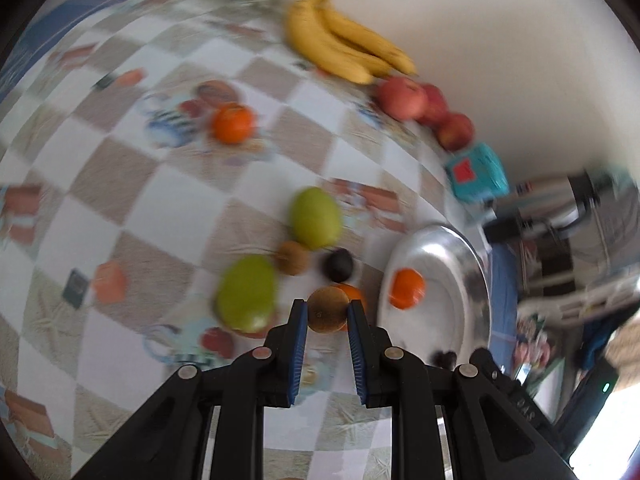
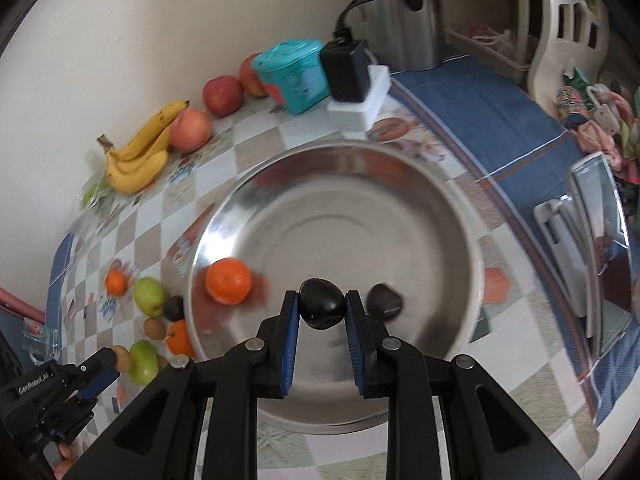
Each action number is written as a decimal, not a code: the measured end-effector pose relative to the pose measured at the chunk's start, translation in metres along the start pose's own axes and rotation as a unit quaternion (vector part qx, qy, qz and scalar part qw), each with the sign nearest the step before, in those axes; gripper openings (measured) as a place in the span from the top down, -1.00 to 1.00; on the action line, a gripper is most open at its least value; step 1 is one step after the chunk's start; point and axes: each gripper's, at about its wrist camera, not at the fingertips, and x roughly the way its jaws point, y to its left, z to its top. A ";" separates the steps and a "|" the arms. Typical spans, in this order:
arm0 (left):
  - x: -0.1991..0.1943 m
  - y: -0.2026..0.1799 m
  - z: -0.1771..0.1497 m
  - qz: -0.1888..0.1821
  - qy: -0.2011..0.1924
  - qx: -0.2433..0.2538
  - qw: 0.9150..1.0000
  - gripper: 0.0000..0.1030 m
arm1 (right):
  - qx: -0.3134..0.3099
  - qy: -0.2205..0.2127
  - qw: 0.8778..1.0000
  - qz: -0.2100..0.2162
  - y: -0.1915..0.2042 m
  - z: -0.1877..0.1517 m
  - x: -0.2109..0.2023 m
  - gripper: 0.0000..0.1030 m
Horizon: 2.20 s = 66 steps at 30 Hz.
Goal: Organize fruits
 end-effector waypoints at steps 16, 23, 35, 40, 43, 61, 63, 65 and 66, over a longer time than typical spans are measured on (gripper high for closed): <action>0.036 -0.057 -0.013 0.003 -0.007 0.117 0.993 0.58 | -0.013 -0.002 1.000 0.005 -0.002 0.005 0.012 0.54; 0.031 -0.034 -0.009 0.019 0.031 0.096 0.995 0.57 | -0.017 0.014 1.000 0.012 0.004 0.002 0.016 0.54; 0.035 -0.026 -0.037 0.064 0.094 0.147 0.983 0.56 | -0.049 0.026 0.998 0.023 0.022 -0.011 0.009 0.54; 0.048 -0.022 -0.044 0.081 0.113 0.151 0.979 0.55 | -0.050 0.030 0.998 0.028 0.023 -0.013 0.008 0.54; 0.056 -0.018 -0.047 0.081 0.126 0.144 0.978 0.55 | -0.049 0.031 0.998 0.029 0.022 -0.012 0.009 0.54; 0.055 -0.031 -0.044 0.035 0.119 0.151 0.981 0.08 | -0.043 0.032 0.998 0.030 0.021 -0.012 0.010 0.53; 0.060 -0.037 -0.043 0.035 0.118 0.160 0.979 0.10 | -0.044 0.032 0.998 0.030 0.021 -0.012 0.010 0.53; 0.062 -0.041 -0.045 0.038 0.119 0.173 0.977 0.11 | -0.044 0.032 0.998 0.030 0.021 -0.012 0.010 0.53; 0.064 -0.043 -0.046 0.042 0.119 0.180 0.975 0.11 | -0.044 0.033 0.998 0.030 0.021 -0.012 0.010 0.53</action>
